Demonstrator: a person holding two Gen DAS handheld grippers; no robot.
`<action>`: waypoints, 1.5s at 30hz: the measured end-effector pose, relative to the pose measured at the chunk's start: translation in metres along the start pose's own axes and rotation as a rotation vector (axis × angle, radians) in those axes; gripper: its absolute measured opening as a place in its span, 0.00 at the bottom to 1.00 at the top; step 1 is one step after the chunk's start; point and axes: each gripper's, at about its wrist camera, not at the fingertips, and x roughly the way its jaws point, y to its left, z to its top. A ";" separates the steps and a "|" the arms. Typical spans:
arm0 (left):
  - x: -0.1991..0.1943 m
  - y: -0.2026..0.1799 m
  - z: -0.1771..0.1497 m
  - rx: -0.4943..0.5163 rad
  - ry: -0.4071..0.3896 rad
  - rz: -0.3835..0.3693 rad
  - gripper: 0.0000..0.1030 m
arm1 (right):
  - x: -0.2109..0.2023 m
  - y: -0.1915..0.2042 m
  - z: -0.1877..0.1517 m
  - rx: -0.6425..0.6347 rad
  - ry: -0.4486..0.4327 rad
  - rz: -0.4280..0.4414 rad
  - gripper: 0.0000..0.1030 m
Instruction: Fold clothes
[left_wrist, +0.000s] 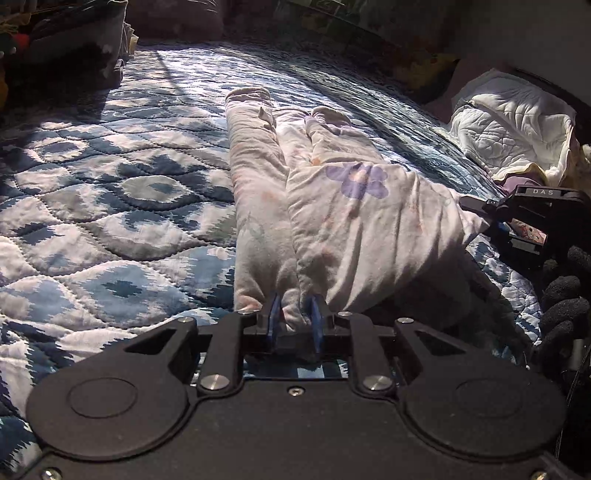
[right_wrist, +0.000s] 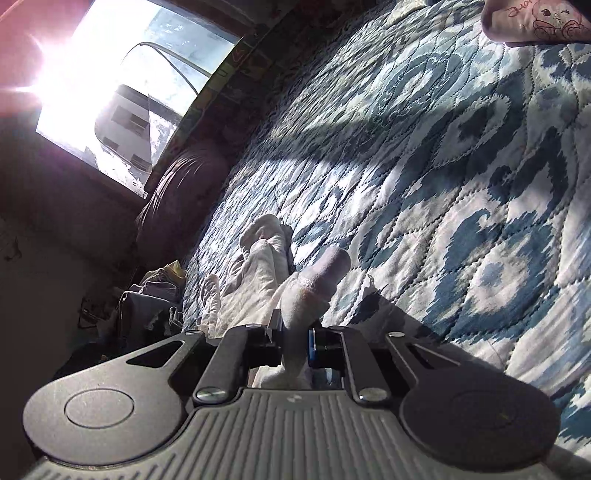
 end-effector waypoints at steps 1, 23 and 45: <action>-0.003 -0.002 -0.001 0.031 -0.007 -0.001 0.16 | -0.002 0.002 0.001 -0.001 -0.004 0.000 0.15; -0.025 0.034 -0.008 -0.113 -0.084 -0.240 0.26 | 0.017 0.049 0.016 -0.204 0.024 -0.101 0.14; 0.000 -0.047 -0.023 0.567 -0.198 -0.036 0.37 | 0.023 0.126 0.021 -0.274 0.013 -0.123 0.13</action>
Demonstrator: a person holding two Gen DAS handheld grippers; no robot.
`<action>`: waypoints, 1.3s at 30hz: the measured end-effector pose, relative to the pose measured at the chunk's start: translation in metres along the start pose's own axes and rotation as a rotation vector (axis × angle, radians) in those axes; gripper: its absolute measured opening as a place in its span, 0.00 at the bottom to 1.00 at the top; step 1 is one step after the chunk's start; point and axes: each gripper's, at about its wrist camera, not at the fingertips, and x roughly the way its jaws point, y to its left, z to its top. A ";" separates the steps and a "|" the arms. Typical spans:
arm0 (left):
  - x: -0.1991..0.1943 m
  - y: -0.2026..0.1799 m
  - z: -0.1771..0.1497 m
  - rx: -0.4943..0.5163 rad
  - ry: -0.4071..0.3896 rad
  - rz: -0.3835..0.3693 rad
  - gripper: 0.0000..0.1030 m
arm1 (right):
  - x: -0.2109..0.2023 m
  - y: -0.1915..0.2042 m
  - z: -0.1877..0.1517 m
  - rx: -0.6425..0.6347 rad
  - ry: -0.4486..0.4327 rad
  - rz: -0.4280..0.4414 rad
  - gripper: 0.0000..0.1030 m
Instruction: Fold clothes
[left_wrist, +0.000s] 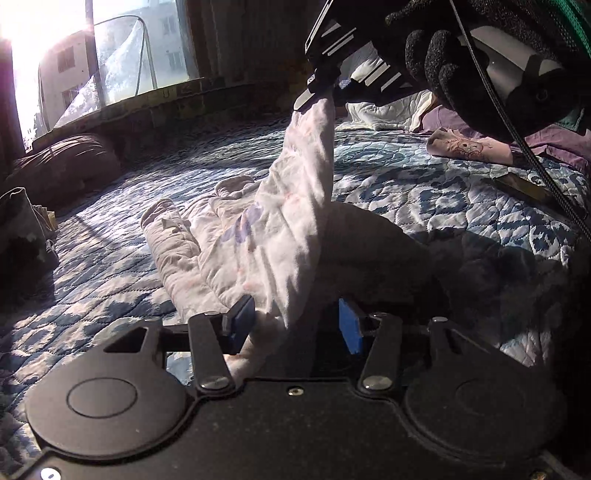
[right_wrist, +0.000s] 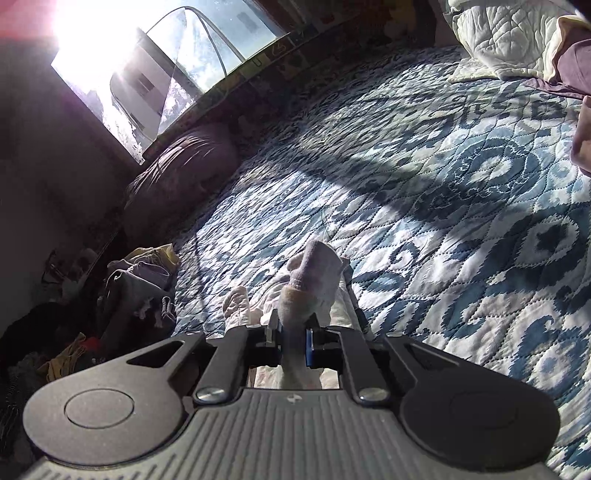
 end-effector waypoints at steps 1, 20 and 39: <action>0.003 0.002 0.000 -0.015 0.017 0.001 0.30 | 0.005 0.010 0.001 -0.021 0.004 -0.001 0.13; 0.020 0.142 -0.060 -1.270 -0.012 -0.448 0.13 | 0.160 0.121 -0.011 -0.319 0.187 -0.172 0.13; 0.022 0.155 -0.084 -1.472 -0.025 -0.343 0.13 | 0.153 0.114 -0.010 -0.403 0.115 -0.072 0.34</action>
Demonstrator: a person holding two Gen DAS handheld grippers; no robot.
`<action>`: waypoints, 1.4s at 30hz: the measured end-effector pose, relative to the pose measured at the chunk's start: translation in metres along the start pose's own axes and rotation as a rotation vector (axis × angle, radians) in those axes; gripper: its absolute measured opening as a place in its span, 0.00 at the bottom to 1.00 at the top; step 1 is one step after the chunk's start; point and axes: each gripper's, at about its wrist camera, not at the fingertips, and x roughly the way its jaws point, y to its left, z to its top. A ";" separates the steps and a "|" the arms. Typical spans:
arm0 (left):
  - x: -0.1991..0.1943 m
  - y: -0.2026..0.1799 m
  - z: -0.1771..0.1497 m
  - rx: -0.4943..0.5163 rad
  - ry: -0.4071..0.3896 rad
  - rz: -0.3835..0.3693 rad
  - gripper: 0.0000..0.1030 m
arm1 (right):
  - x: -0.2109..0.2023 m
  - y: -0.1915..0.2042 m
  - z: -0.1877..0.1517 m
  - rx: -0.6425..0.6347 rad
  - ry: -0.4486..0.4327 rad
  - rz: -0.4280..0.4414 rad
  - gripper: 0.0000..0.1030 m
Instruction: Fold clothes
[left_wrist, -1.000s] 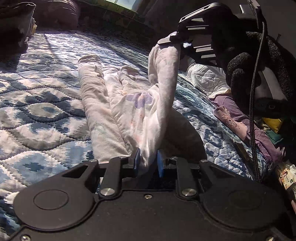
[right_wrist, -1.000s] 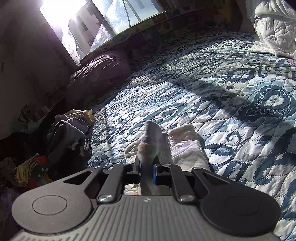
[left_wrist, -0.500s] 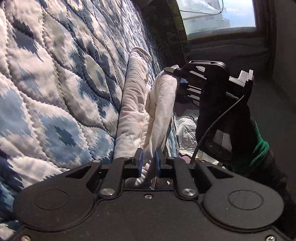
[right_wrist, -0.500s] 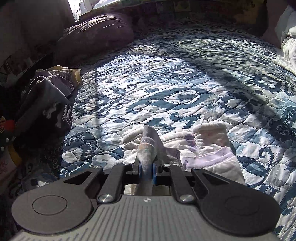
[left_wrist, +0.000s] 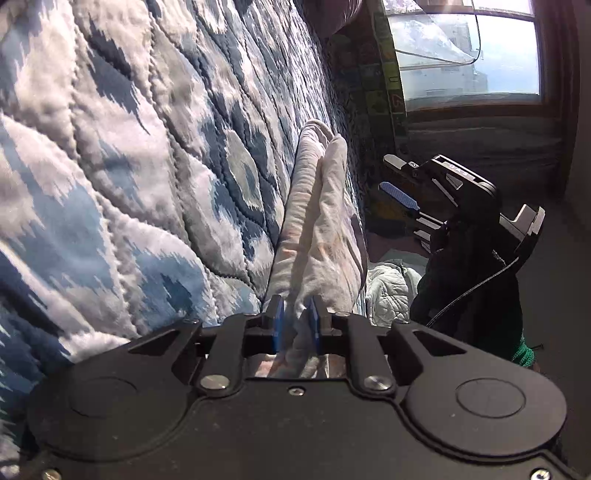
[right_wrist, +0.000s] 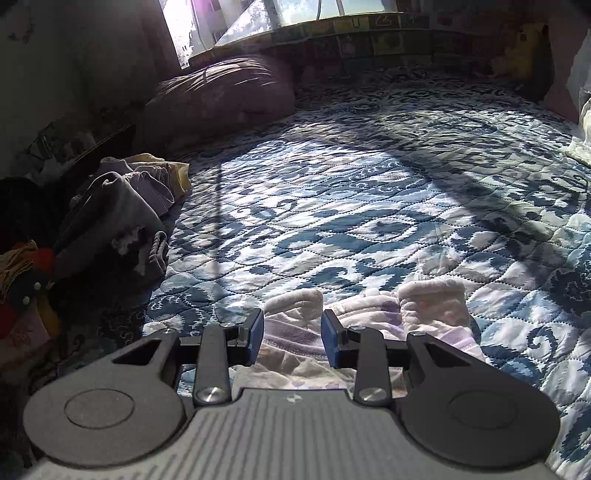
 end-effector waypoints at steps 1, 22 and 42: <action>-0.003 -0.002 -0.001 0.021 -0.004 0.008 0.13 | -0.002 -0.001 -0.003 -0.014 0.002 -0.002 0.34; 0.010 -0.019 -0.007 0.211 -0.033 0.118 0.13 | -0.035 0.005 -0.068 -0.304 -0.056 -0.120 0.08; 0.017 -0.053 -0.018 0.559 -0.037 0.205 0.13 | -0.020 0.017 -0.063 -0.346 -0.024 -0.015 0.26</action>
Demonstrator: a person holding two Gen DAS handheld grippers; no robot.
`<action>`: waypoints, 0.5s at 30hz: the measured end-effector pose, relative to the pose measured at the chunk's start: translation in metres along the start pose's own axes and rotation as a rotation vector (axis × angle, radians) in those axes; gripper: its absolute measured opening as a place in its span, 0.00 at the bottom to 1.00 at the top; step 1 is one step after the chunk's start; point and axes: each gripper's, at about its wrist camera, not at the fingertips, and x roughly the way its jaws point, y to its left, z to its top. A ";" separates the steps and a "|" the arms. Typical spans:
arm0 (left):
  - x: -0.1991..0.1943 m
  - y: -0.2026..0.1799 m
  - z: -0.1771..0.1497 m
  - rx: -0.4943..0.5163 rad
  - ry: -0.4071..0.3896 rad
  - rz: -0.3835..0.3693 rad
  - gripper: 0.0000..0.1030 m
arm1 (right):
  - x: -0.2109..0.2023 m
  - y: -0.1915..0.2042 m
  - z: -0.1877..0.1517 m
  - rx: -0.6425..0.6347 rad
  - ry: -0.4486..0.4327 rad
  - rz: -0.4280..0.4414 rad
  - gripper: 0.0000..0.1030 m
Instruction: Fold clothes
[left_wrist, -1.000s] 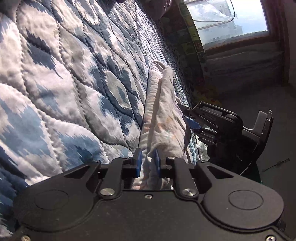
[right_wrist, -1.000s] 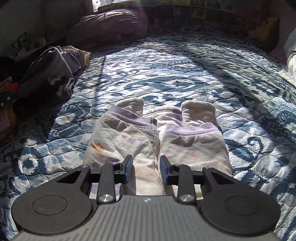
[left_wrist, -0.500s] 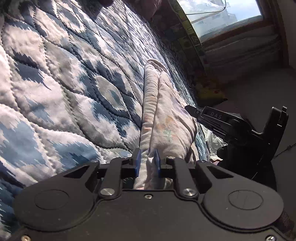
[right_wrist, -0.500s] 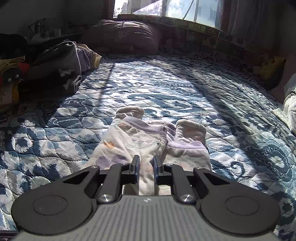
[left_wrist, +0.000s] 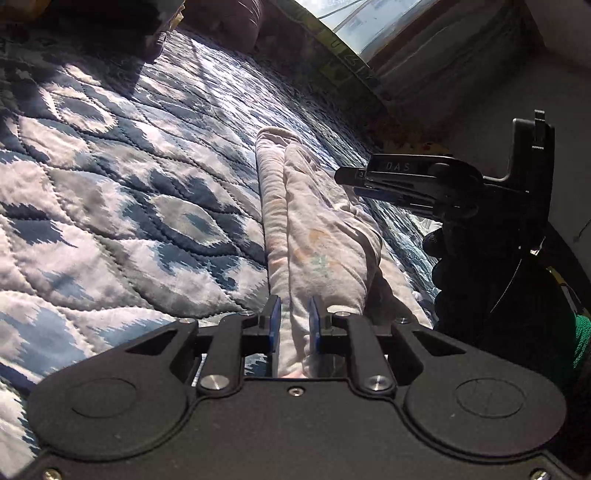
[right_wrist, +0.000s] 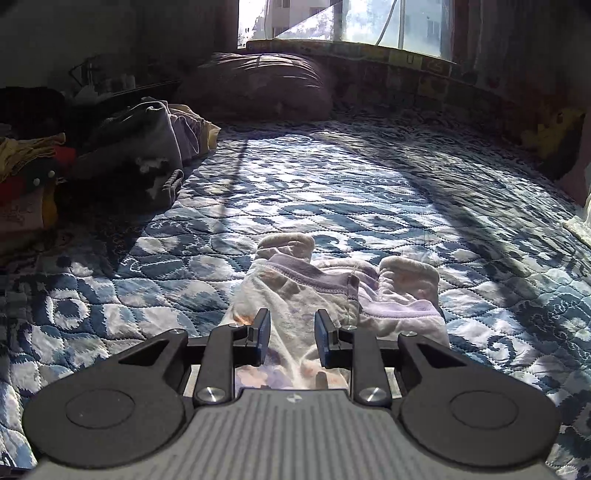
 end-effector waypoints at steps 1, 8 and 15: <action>-0.001 -0.002 0.000 0.018 -0.002 0.000 0.13 | 0.006 0.003 0.002 -0.021 0.008 0.019 0.26; 0.003 -0.009 -0.003 0.082 0.041 -0.031 0.12 | 0.047 0.019 -0.014 -0.222 0.156 0.106 0.25; 0.007 -0.005 -0.003 0.067 0.054 -0.030 0.12 | -0.004 0.011 -0.010 -0.180 -0.017 0.113 0.25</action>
